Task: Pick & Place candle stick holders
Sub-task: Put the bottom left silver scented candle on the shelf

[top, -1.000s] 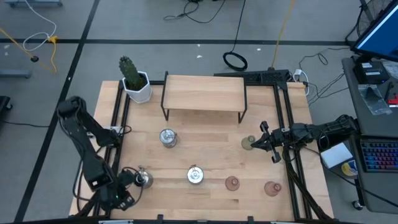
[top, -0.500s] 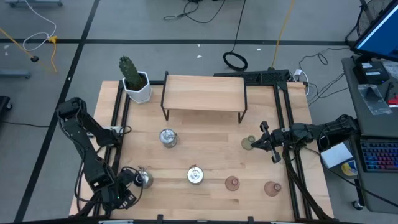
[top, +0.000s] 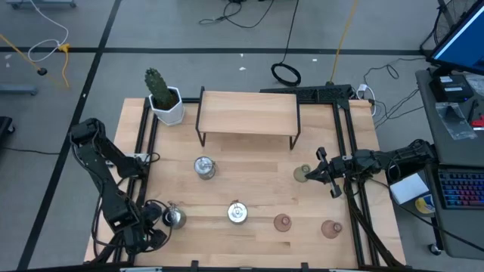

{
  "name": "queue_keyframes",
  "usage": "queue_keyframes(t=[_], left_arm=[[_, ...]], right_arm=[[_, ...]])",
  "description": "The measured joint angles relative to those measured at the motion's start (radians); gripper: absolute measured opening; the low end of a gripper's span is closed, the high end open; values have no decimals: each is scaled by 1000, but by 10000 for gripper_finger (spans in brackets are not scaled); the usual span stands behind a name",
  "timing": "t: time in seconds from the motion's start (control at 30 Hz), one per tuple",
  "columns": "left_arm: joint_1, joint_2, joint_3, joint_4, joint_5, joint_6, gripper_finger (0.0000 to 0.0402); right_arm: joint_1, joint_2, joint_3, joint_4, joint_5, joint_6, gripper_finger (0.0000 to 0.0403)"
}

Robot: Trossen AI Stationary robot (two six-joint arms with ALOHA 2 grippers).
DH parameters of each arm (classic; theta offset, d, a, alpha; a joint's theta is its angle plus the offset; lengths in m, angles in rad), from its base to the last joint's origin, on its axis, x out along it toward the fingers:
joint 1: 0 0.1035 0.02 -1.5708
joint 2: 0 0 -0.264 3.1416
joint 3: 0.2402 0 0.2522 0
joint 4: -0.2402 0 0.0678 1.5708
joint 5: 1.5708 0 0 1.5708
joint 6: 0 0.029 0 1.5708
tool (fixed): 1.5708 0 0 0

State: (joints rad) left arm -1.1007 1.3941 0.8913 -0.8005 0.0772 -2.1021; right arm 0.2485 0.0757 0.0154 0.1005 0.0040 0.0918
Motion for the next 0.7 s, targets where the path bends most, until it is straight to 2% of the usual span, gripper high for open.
queue_keyframes(t=[0.13, 0.47, 0.7], left_arm=[[1, -1, 0, 22, -2, 7, 396], [1, -2, 0, 52, -37, 49, 370], [1, -2, 0, 47, -25, 4, 389]], right_arm=[[0, 0, 0, 0, 0, 0, 0], [0, 0, 0, 0, 0, 0, 0], [0, 0, 0, 0, 0, 0, 0]])
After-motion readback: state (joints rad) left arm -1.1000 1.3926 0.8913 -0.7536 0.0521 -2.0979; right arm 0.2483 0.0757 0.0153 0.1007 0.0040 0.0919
